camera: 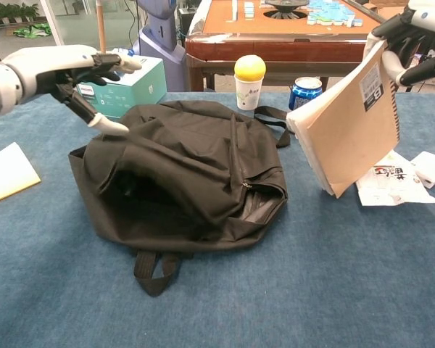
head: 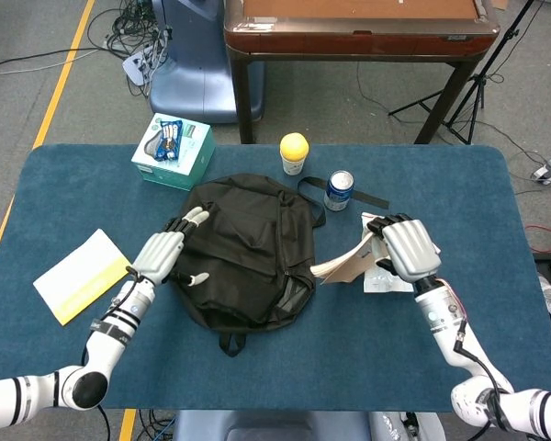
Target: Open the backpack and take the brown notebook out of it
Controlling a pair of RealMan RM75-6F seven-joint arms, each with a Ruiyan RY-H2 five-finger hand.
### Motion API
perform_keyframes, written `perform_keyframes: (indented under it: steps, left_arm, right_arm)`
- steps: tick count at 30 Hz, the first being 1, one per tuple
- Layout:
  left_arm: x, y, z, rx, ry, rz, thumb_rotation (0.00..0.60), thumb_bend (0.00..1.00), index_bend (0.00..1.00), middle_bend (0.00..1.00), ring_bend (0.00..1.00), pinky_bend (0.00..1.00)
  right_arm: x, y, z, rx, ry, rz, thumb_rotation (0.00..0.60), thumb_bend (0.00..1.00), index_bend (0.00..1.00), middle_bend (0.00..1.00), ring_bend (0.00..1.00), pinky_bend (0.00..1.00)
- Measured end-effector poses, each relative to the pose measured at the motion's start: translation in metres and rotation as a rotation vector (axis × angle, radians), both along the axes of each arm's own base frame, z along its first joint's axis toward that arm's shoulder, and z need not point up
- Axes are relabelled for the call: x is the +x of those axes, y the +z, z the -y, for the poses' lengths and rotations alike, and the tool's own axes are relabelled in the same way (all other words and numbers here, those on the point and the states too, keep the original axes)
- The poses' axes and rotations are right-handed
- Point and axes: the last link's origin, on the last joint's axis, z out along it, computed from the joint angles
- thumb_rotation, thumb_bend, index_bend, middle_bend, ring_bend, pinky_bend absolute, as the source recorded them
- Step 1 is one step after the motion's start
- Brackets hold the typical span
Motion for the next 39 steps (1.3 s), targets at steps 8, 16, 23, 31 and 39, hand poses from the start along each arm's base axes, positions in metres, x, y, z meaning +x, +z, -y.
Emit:
perform_keyframes:
  steps: [8,16,23,31,39]
  left_arm:
    - [-0.009,0.013,0.001,0.038,0.023,0.003,0.600,0.14,0.00,0.00,0.00,0.00]
    - [-0.030,0.027,-0.006,0.088,0.086,0.003,0.600,0.14,0.00,0.00,0.00,0.00]
    - [-0.053,0.045,-0.011,0.146,0.134,-0.024,0.600,0.14,0.00,0.00,0.00,0.00]
    - [-0.079,0.069,-0.007,0.215,0.178,-0.051,0.600,0.14,0.01,0.00,0.00,0.00]
    - [-0.109,0.088,0.015,0.296,0.164,-0.126,0.600,0.14,0.20,0.00,0.00,0.00]
  right_arm:
    - [0.008,-0.011,0.021,0.029,-0.040,-0.031,0.600,0.44,0.05,0.03,0.03,0.20]
    - [0.031,-0.009,0.034,-0.017,0.012,-0.025,0.600,0.32,0.00,0.00,0.00,0.09]
    - [0.037,0.008,0.031,-0.066,0.046,-0.013,0.600,0.31,0.00,0.01,0.00,0.09]
    - [0.022,0.045,0.000,-0.169,0.084,-0.017,0.600,0.36,0.33,0.31,0.24,0.33]
    - [-0.024,0.077,-0.054,-0.193,0.020,-0.117,0.600,0.38,0.48,0.38,0.30,0.37]
